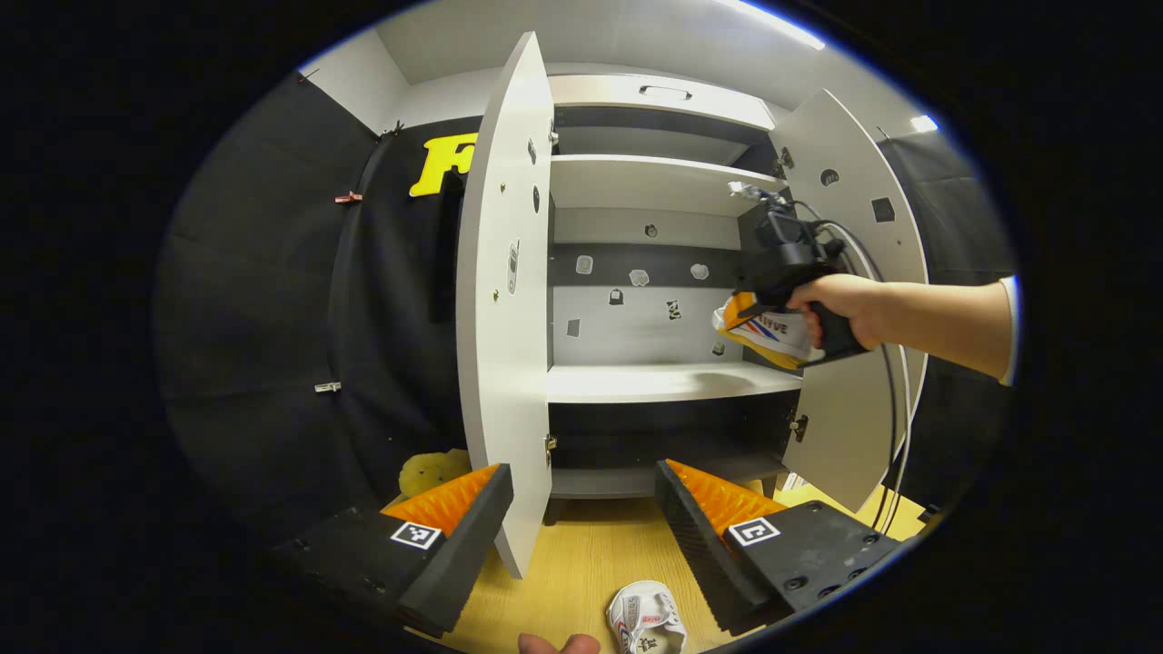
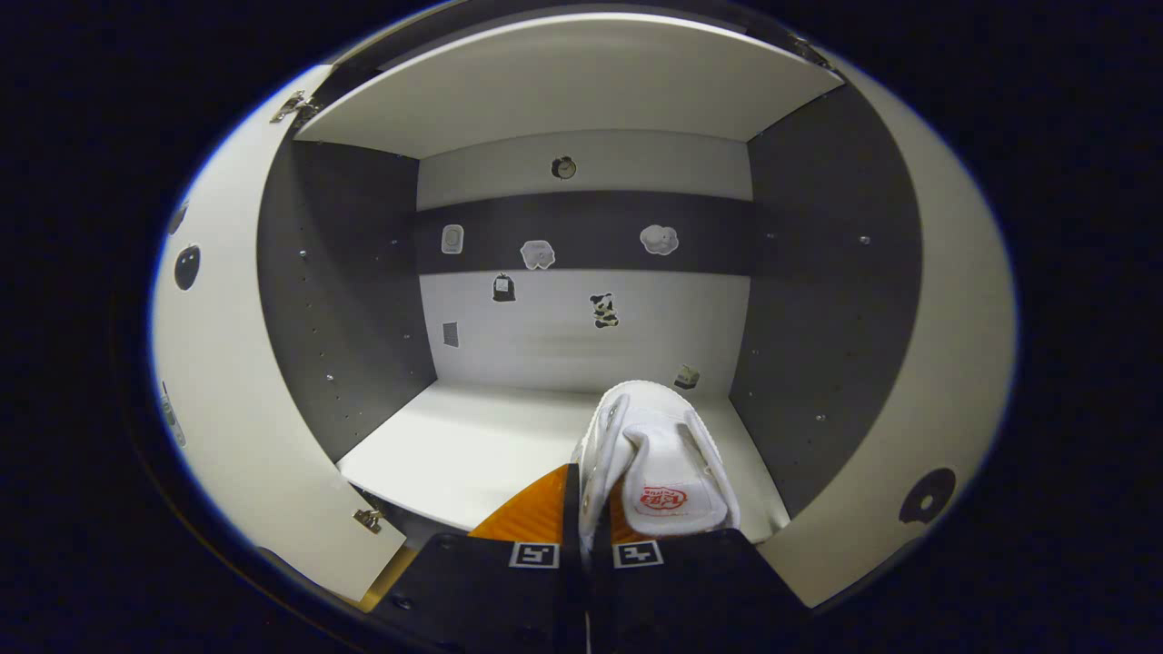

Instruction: Grab one shoe with the right hand and put it into the shoe cabinet, grab the other shoe with the left hand and put it into the shoe cabinet; then close the right door with the right hand and the left door with the left hand.

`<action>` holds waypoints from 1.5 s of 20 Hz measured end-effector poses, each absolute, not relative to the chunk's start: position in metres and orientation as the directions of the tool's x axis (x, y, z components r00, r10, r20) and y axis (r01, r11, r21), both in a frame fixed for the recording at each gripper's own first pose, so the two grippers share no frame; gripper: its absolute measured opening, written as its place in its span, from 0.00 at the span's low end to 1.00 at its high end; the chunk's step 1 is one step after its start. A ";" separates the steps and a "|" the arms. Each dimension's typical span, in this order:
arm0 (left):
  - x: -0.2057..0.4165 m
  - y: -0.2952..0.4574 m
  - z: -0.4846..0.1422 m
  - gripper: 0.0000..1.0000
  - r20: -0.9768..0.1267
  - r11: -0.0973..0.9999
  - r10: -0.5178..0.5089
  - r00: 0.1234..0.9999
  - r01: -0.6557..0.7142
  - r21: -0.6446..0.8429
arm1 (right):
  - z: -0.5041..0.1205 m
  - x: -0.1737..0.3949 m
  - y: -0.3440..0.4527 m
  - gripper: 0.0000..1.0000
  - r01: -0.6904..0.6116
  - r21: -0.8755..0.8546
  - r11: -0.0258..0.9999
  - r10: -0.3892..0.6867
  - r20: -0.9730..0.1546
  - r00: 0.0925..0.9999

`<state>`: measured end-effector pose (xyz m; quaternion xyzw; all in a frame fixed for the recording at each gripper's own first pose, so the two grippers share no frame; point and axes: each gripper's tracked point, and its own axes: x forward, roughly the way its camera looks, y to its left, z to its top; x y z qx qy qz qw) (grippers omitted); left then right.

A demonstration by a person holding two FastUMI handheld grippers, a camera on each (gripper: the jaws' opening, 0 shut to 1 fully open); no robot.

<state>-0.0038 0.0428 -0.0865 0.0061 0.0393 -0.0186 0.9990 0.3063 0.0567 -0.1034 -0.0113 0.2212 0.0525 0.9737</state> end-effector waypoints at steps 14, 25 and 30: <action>0.003 0.051 -0.102 0.99 -0.113 1.000 -0.023 0.993 0.023 -0.004 | -0.201 0.425 0.061 0.07 -0.084 -0.157 0.984 -0.024 -0.585 0.810; -0.006 0.050 -0.101 0.99 -0.106 1.000 -0.008 0.994 0.005 -0.026 | -0.172 0.375 0.080 0.89 -0.107 -0.048 0.993 0.062 -0.552 0.831; -0.020 0.053 -0.109 0.99 -0.110 0.999 0.004 0.994 -0.008 -0.037 | -0.125 0.326 0.084 0.99 -0.105 0.043 0.994 0.114 -0.425 0.898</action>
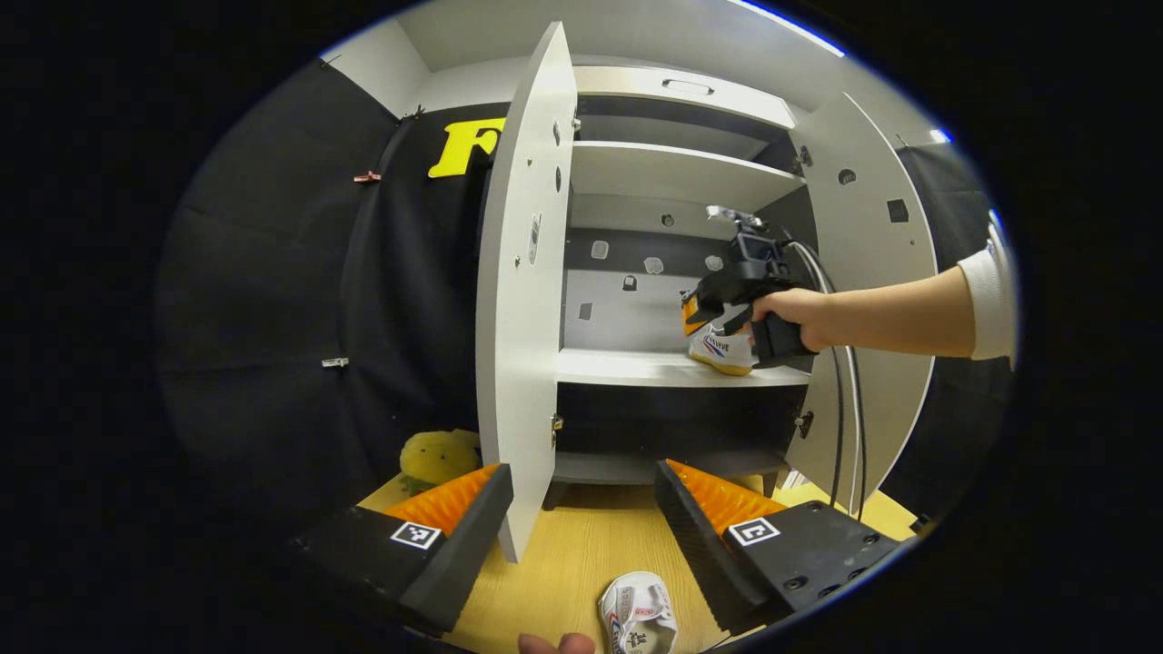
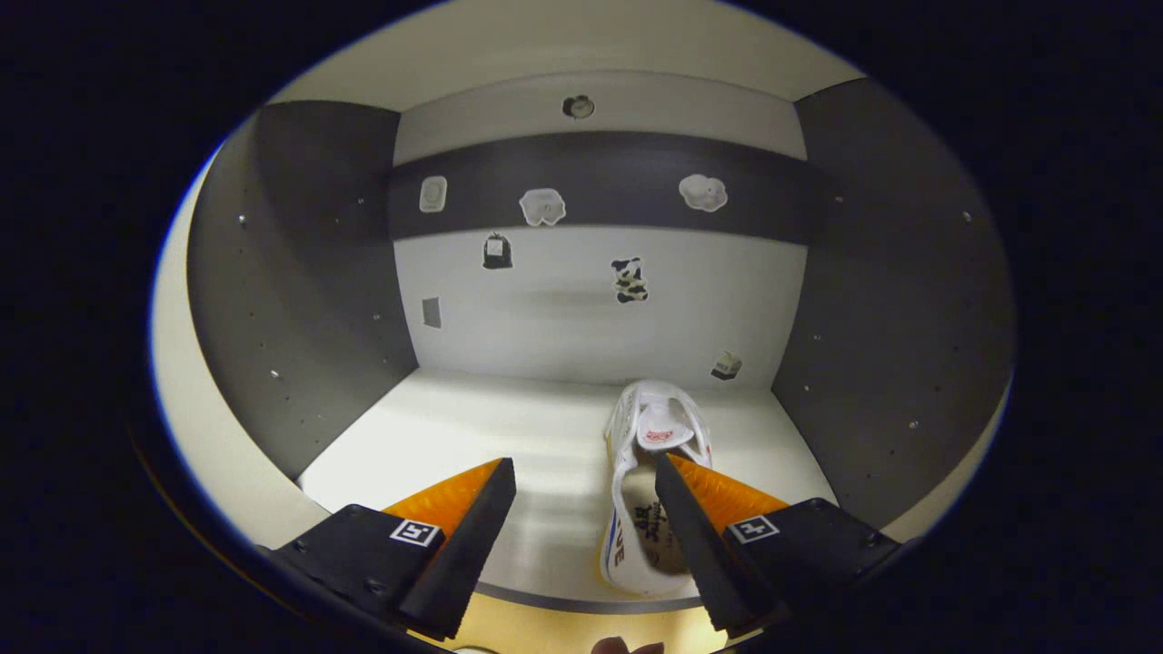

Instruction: Grab one shoe with the right hand and put it into the shoe cabinet, grab the other shoe with the left hand and put it into the shoe cabinet; then close the right door with the right hand and the left door with the left hand.

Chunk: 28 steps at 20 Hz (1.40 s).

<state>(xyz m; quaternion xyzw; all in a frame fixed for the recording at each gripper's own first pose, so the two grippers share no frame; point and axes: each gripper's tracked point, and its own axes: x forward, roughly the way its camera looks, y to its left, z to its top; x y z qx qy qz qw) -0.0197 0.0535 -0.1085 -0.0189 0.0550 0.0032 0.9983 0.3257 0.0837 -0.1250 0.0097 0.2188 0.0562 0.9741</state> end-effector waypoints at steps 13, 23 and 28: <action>-0.076 0.030 -0.213 0.99 -0.238 0.997 -0.074 0.968 0.078 0.009 | -0.006 0.111 0.062 0.98 -0.188 0.093 0.978 0.196 -0.084 0.977; -0.079 0.002 -0.340 0.87 -0.432 0.982 -0.156 0.888 0.186 0.029 | 0.009 0.051 0.031 0.98 -0.149 0.064 0.987 0.153 -0.054 0.987; -0.054 0.002 -0.386 0.74 -0.479 0.984 -0.150 0.865 0.176 0.010 | 0.013 0.026 0.018 0.98 -0.132 -0.012 0.991 0.131 -0.049 0.990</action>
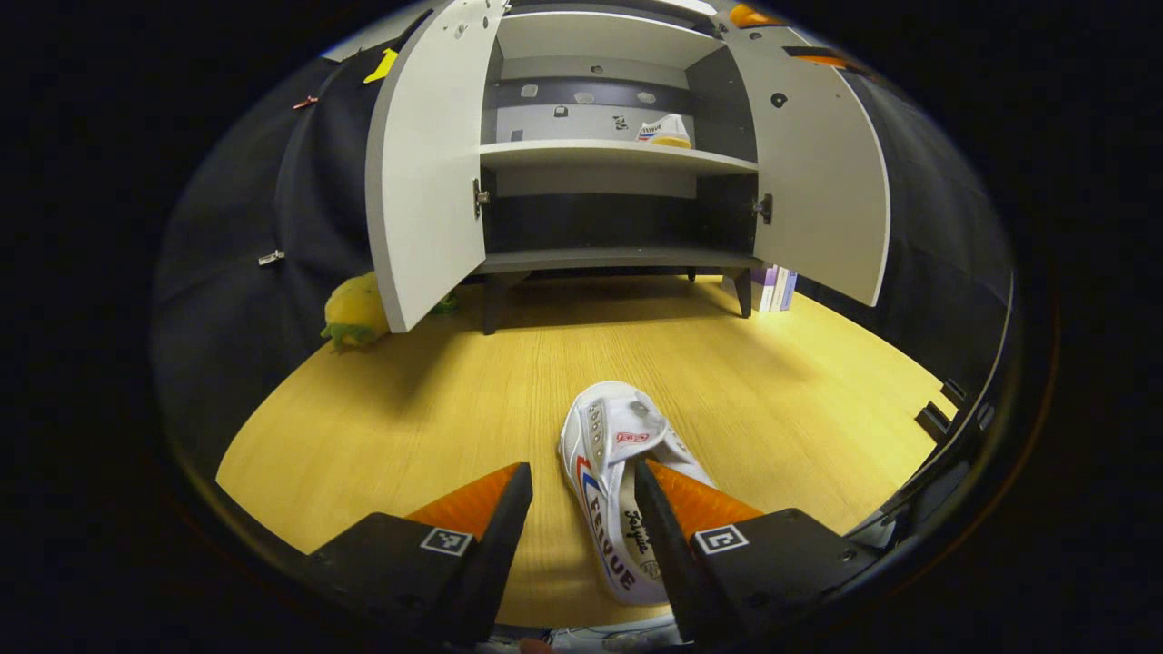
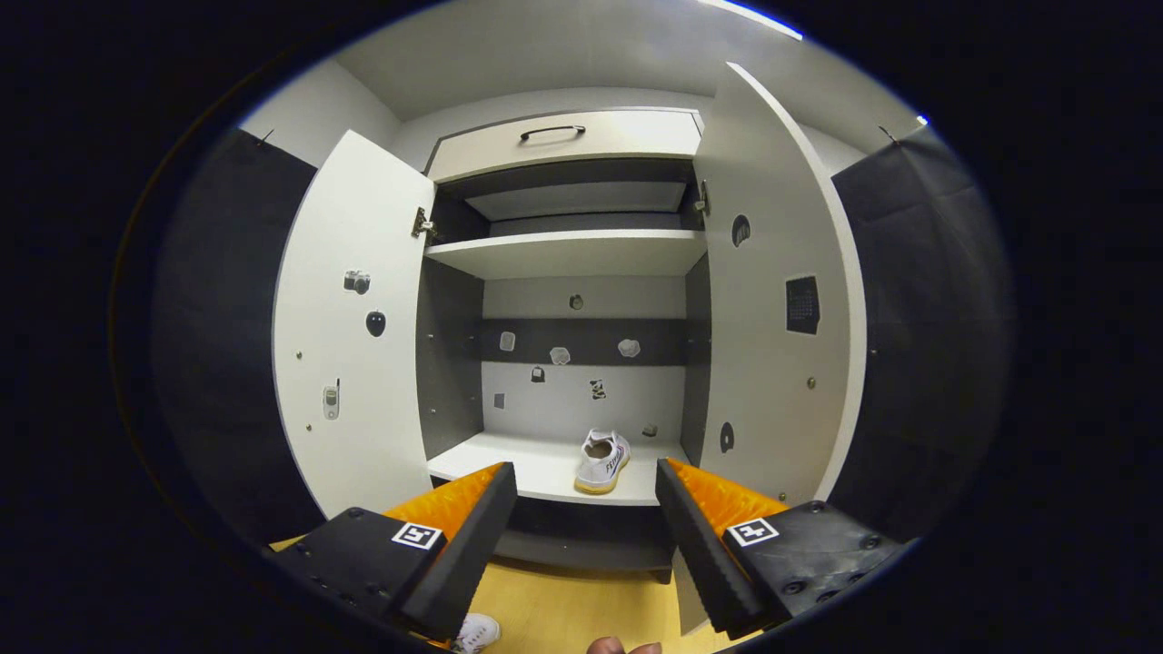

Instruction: Grab one shoe with the right hand and put it into the shoe cabinet, grab the other shoe with the left hand and put it into the shoe cabinet; then close the right door with the right hand and the left door with the left hand.

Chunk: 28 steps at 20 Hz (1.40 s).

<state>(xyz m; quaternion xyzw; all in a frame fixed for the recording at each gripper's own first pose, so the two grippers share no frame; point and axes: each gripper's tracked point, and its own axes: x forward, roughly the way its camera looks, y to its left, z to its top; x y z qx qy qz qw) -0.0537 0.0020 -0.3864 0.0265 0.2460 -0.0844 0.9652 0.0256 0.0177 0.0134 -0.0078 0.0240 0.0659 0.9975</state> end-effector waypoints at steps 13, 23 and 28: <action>0.007 -0.004 -0.421 0.40 -0.495 0.980 -0.107 0.863 0.176 0.095 | 0.009 -0.002 -0.040 0.98 -0.037 -0.040 0.999 0.033 -0.074 0.997; -0.001 0.011 -0.392 0.09 -0.559 0.990 -0.054 0.827 0.119 0.081 | 0.001 -0.012 -0.059 0.98 -0.010 0.000 1.000 0.010 -0.098 0.995; -0.005 0.021 -0.317 0.09 -0.515 0.997 0.011 0.857 0.029 0.068 | 0.000 -0.010 -0.072 0.98 -0.003 0.030 1.000 0.006 -0.108 0.994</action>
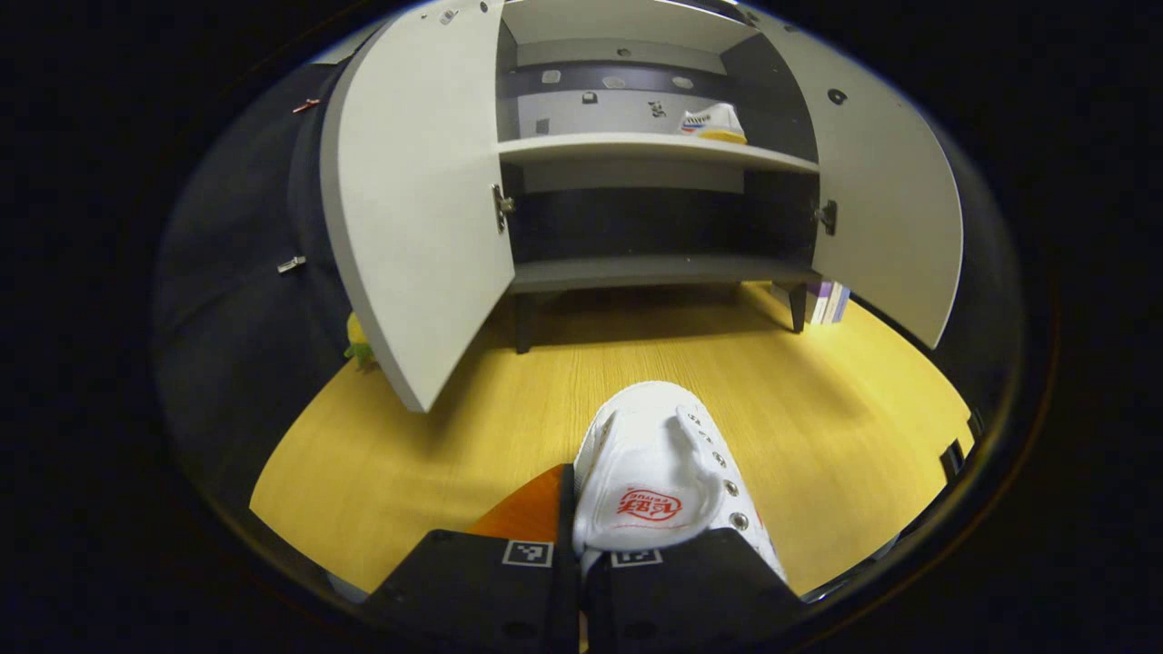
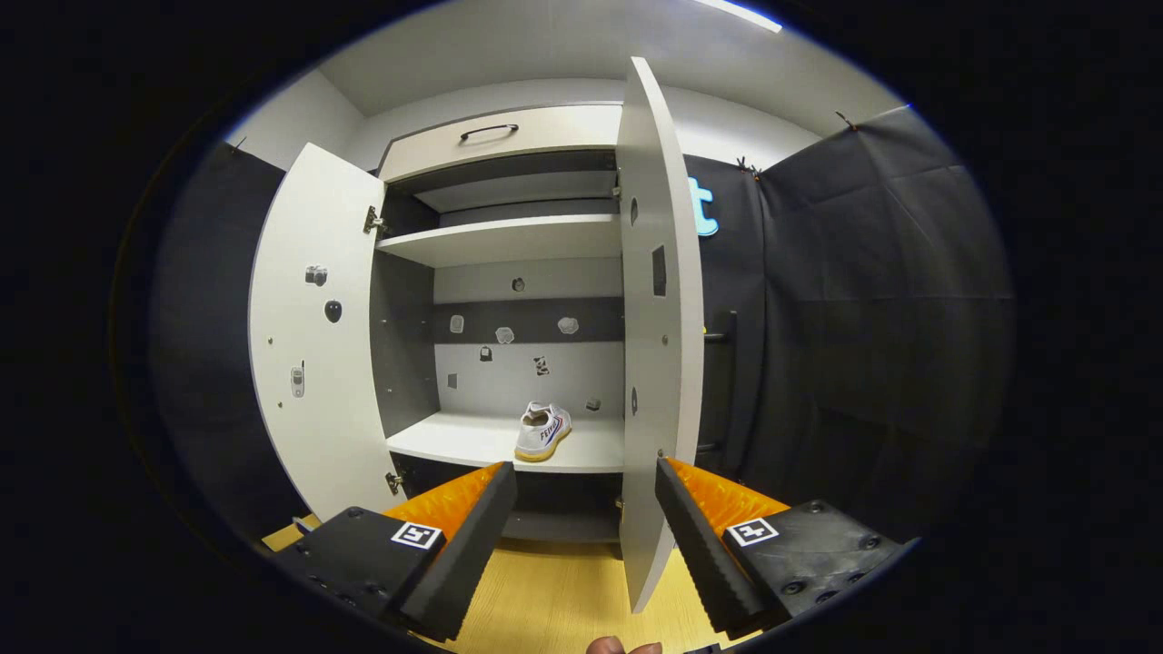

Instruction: Grab one shoe with the right hand and put it into the shoe cabinet, grab the other shoe with the left hand and put it into the shoe cabinet; then close the right door with the right hand and the left door with the left hand.

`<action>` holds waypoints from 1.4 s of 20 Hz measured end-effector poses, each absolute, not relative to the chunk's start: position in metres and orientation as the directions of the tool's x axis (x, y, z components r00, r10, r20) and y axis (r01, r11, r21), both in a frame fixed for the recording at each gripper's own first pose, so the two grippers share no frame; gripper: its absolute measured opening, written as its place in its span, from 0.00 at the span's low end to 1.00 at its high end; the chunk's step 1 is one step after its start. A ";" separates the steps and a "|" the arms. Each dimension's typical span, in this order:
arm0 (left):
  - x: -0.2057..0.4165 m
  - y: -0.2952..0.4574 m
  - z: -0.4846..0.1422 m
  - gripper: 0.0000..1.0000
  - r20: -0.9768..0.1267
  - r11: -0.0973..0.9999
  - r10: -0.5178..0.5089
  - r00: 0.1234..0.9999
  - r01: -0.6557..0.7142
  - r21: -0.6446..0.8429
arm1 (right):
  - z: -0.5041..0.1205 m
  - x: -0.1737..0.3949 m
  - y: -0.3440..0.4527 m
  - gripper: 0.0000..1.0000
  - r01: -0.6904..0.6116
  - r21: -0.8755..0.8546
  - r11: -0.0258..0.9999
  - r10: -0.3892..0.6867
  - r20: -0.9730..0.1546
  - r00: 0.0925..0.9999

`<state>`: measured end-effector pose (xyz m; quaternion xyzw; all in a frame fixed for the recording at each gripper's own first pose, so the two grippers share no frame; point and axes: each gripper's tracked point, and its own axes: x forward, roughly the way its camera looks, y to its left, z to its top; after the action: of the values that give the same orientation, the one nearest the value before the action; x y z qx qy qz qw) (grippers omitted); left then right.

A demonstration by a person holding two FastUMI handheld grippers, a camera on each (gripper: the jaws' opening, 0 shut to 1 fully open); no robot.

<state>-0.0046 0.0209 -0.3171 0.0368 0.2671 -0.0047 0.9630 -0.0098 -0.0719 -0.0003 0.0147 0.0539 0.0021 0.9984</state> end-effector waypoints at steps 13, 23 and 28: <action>0.076 -0.011 -0.106 0.08 -0.399 0.998 0.021 0.917 -0.045 -0.052 | -0.009 0.000 -0.114 0.98 0.002 0.082 0.997 0.010 -0.143 0.990; 0.202 -0.022 -0.003 0.09 -0.328 0.996 0.070 0.942 -0.083 -0.027 | -0.029 -0.014 -0.129 0.98 0.021 0.113 0.993 -0.001 -0.177 0.984; 0.281 -0.025 -0.004 0.09 -0.368 0.996 0.084 0.926 -0.088 0.004 | -0.032 -0.015 -0.142 0.98 0.052 0.114 0.992 -0.030 -0.180 0.983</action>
<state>0.2807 -0.0253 -0.0040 -0.0063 0.1872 0.0439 0.9813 -0.0155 -0.1420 -0.0321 0.0594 0.0895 -0.0206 0.9940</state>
